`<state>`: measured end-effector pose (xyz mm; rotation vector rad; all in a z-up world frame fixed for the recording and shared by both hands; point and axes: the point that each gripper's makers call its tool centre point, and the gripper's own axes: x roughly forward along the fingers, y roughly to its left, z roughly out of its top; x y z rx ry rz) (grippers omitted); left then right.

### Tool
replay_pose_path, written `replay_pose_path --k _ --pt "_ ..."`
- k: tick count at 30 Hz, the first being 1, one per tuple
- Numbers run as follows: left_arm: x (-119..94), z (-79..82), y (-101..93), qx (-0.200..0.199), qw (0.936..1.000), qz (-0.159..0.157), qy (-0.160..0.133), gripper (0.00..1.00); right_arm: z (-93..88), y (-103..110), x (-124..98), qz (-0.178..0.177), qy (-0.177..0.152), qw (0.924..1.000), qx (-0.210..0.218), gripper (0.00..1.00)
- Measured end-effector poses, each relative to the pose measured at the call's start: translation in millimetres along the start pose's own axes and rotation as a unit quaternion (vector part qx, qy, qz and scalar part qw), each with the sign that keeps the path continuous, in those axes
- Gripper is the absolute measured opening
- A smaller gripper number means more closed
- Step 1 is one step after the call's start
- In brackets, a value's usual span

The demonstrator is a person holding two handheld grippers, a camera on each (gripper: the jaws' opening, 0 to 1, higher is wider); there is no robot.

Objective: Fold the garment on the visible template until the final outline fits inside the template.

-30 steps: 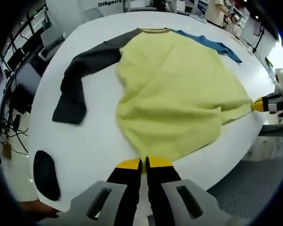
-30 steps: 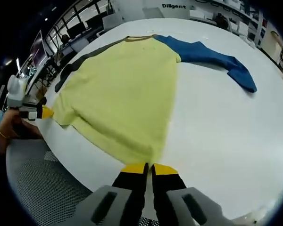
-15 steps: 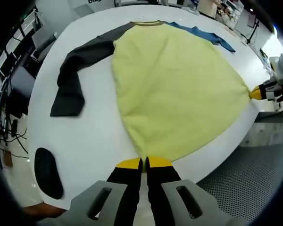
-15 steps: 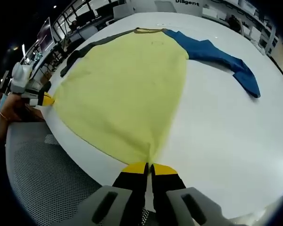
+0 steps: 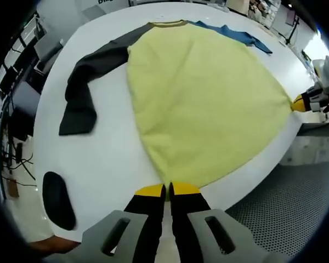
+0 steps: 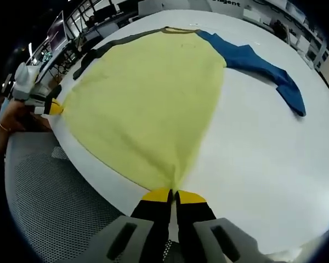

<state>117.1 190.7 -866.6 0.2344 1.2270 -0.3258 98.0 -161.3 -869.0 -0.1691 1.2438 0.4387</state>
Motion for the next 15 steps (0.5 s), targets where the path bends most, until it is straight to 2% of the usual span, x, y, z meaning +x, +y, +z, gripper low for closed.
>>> replay_pose_path --k 15 --pt "-0.2 -2.0 0.9 -0.013 0.9999 0.008 -0.008 0.04 -3.1 -1.6 2.1 -0.004 0.006 0.9999 -0.007 0.0"
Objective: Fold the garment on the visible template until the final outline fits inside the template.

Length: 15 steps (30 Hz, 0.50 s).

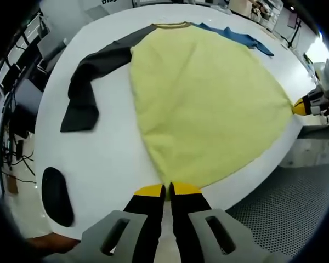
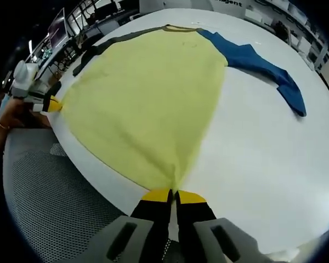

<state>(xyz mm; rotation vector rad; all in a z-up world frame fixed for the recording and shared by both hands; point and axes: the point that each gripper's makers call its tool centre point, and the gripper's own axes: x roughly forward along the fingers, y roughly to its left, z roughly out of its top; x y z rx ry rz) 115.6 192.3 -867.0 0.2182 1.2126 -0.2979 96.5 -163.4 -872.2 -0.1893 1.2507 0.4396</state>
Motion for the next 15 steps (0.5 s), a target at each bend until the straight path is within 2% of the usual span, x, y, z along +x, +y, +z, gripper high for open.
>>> replay_pose_path --k 4,6,8,9,10,11,12,15 --pt "-1 0.4 3.8 0.008 0.9999 0.014 -0.005 0.13 3.1 -3 -2 0.0 -0.011 0.9999 0.004 0.0" --pt "-2 1.4 4.9 0.015 0.9996 0.019 -0.017 0.19 6.5 -6 -4 -0.004 -0.023 0.9997 0.006 0.02" --pt "-2 5.6 3.4 0.013 0.999 0.015 -0.039 0.27 11.9 -9 -7 -0.007 -0.039 0.9992 0.005 0.04" --pt "-3 10.1 -0.2 -0.011 0.9979 0.002 -0.063 0.29 23.3 -14 -11 -0.015 -0.071 0.9973 -0.004 0.05" --pt "-5 13.9 -0.4 -0.013 0.9965 -0.001 -0.083 0.29 29.1 -17 -16 -0.018 -0.088 0.996 -0.004 0.07" --pt "-7 13.9 1.8 -0.013 0.9962 0.004 -0.086 0.3 34.0 -20 -19 -0.02 -0.101 0.9946 -0.004 0.09" --pt "-7 14.3 2.2 -0.011 0.9961 0.006 -0.088 0.32 35.2 -20 -20 -0.02 -0.104 0.9943 -0.005 0.12" --pt "-13 26.9 4.3 -0.006 0.9927 0.015 -0.12 0.43 43.1 -23 -27 -0.02 -0.122 0.9923 -0.002 0.23"
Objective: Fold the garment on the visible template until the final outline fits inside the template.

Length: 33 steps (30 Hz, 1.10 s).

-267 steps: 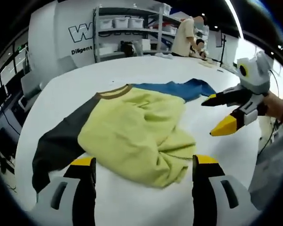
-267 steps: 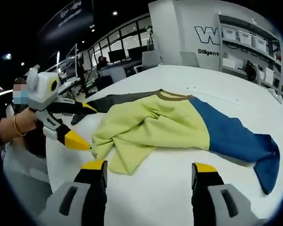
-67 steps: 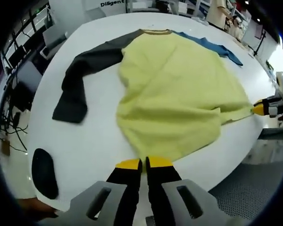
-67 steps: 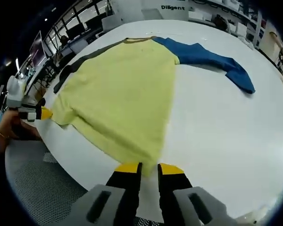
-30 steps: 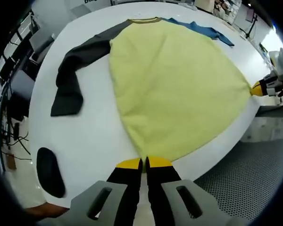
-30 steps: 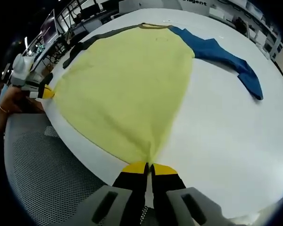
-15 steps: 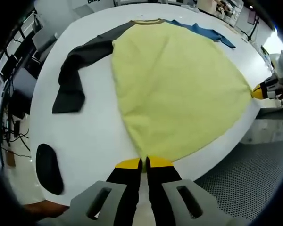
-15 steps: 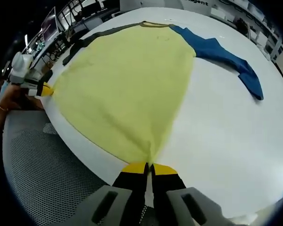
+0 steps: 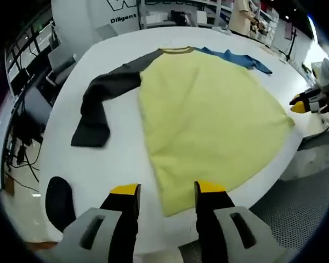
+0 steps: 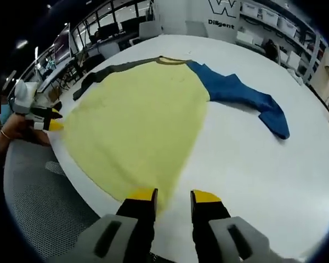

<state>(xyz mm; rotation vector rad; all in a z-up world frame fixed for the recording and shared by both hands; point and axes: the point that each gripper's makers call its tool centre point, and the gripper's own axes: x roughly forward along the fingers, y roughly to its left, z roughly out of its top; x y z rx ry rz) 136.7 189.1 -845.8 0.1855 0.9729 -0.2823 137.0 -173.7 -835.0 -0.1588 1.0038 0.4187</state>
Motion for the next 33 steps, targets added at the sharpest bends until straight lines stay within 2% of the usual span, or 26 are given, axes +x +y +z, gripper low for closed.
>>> replay_pose_path --k 2,5,8,14,16,21,25,33 --pt "-2 3.7 -0.3 -0.01 0.9999 -0.001 -0.007 0.49 1.3 0 -1 0.002 -0.002 1.0 -0.001 0.31" --pt "-6 15.4 -0.8 -0.012 0.9993 -0.002 -0.036 0.54 8.7 8 -3 0.018 -0.015 0.9997 -0.005 0.43" --pt "-8 19.4 -2.5 -0.009 0.999 -0.001 -0.044 0.62 14.6 16 -3 0.034 -0.027 0.999 -0.003 0.57" --pt "-11 26.3 -6.2 -0.009 0.9979 -0.007 -0.064 0.75 23.3 24 -6 0.051 -0.043 0.9977 -0.007 0.73" --pt "-10 26.9 -9.0 -0.004 0.9976 -0.014 -0.067 0.8 26.3 24 -7 0.053 -0.05 0.9973 -0.012 0.75" --pt "-13 33.5 -13.9 -0.009 0.9956 -0.023 -0.091 0.89 38.9 11 -13 0.046 -0.076 0.9959 -0.014 0.84" --pt "-17 42.3 -12.9 -0.017 0.9931 -0.022 -0.114 0.99 48.4 -4 -18 0.033 -0.093 0.9949 -0.021 0.87" --pt "-19 44.0 -12.9 -0.007 0.9931 -0.017 -0.116 0.99 61.5 -42 -27 -0.006 -0.116 0.9929 -0.027 0.92"
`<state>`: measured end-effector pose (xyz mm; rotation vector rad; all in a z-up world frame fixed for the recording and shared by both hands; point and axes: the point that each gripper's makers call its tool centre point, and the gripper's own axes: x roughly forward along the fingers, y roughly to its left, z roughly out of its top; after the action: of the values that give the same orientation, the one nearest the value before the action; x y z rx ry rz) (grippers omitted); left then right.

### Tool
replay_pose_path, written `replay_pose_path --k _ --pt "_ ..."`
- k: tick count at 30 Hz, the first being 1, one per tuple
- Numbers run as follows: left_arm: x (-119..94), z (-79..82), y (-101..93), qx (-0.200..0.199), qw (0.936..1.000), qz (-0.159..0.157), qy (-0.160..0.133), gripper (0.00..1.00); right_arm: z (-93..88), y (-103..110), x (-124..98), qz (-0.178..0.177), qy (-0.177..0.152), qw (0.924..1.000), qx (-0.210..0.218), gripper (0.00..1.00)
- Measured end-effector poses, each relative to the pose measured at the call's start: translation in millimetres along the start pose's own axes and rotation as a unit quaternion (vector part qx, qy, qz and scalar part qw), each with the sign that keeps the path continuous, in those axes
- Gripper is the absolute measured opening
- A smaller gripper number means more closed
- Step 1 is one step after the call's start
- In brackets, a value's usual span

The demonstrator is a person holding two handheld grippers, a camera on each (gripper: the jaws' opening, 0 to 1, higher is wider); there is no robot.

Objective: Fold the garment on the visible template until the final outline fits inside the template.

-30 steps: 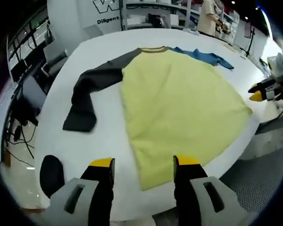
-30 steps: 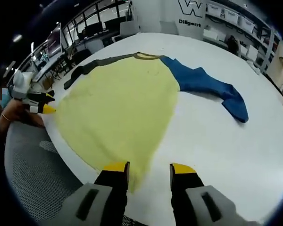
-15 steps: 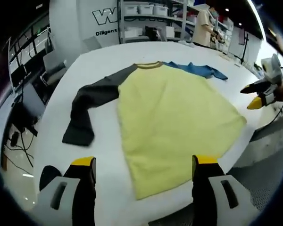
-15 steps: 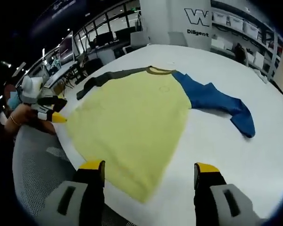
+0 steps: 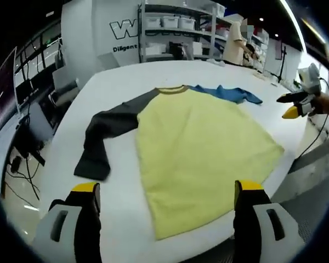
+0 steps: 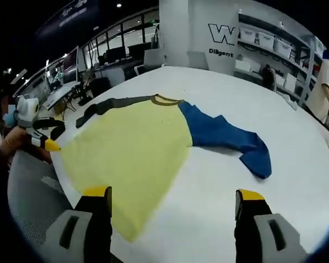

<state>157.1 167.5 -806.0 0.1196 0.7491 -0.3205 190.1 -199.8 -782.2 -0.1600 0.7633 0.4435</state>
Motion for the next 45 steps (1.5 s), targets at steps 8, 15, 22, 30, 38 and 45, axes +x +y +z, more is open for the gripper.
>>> replay_pose_path --k 8,15,22,30,38,45 --pt "-1 1.2 -5.8 0.014 0.9998 -0.009 -0.004 0.99 15.9 -47 -6 -0.046 -0.03 0.9983 0.021 0.88" --pt "-1 1.6 -11.5 0.016 0.9997 -0.019 -0.007 0.99 28.8 -75 0 -0.054 -0.051 0.9972 -0.01 0.88" --pt "-10 10.5 -13.4 0.012 0.9988 -0.019 -0.043 0.99 32.9 -106 22 -0.05 -0.039 0.9977 -0.023 0.85" --pt "-14 16.6 -7.4 0.021 0.998 0.001 -0.059 0.99 25.9 -126 49 -0.05 -0.013 0.9967 -0.064 0.75" --pt "-11 13.2 -8.4 0.037 0.998 0.003 -0.051 0.98 18.3 -148 71 -0.058 0.013 0.9953 -0.077 0.57" --pt "-14 23.7 -13.2 0.057 0.9954 -0.003 -0.077 0.94 -2.5 -154 84 -0.058 0.048 0.9928 -0.093 0.46"
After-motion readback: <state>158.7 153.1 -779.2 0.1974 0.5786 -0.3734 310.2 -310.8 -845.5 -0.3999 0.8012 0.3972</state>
